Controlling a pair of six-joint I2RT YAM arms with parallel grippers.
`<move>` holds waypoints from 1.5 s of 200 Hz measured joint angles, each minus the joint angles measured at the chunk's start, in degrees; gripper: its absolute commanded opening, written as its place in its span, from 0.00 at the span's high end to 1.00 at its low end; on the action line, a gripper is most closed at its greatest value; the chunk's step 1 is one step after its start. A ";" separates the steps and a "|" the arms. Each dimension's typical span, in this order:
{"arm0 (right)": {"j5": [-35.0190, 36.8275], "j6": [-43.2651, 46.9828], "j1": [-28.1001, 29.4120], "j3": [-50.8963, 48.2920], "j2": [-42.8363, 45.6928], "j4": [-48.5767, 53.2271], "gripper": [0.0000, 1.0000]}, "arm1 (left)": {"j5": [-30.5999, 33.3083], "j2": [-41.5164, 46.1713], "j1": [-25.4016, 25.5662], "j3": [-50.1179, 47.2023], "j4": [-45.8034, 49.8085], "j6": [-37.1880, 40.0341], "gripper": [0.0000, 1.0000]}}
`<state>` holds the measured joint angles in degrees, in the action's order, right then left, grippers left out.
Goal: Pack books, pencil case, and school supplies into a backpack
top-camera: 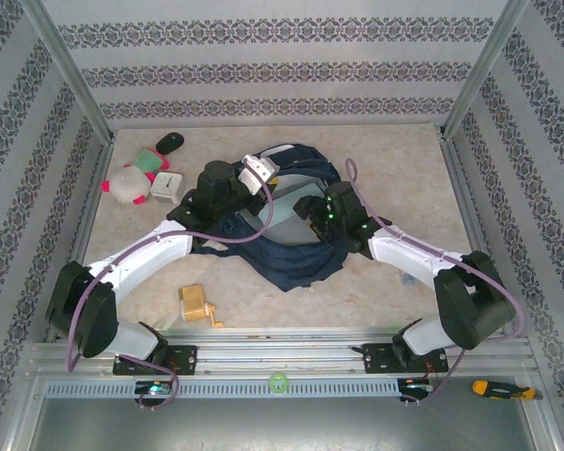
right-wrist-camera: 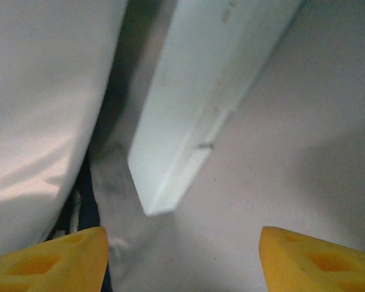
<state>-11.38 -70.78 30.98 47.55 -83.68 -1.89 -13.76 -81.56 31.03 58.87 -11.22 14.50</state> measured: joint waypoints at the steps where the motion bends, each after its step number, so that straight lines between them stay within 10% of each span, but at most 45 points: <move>1: 0.11 -0.02 0.11 -0.07 0.00 0.00 0.37 | 0.00 0.02 0.00 0.00 0.00 0.00 1.00; 100: 4.96 -2.43 3.89 2.23 -16.59 -15.15 0.60 | -2.03 1.60 -0.02 -2.16 -1.09 -1.18 1.00; 231: 23.87 25.16 28.81 -1.11 8.37 -10.25 0.22 | 5.01 3.32 -2.14 -1.86 2.08 -8.66 1.00; 300: 20.31 58.23 48.13 10.23 -7.19 -3.48 0.05 | 4.96 3.54 -3.80 -0.17 6.34 -11.19 1.00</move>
<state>8.93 -12.56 79.11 57.78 -90.87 -5.37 -8.80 -78.02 27.22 58.70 -4.89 3.31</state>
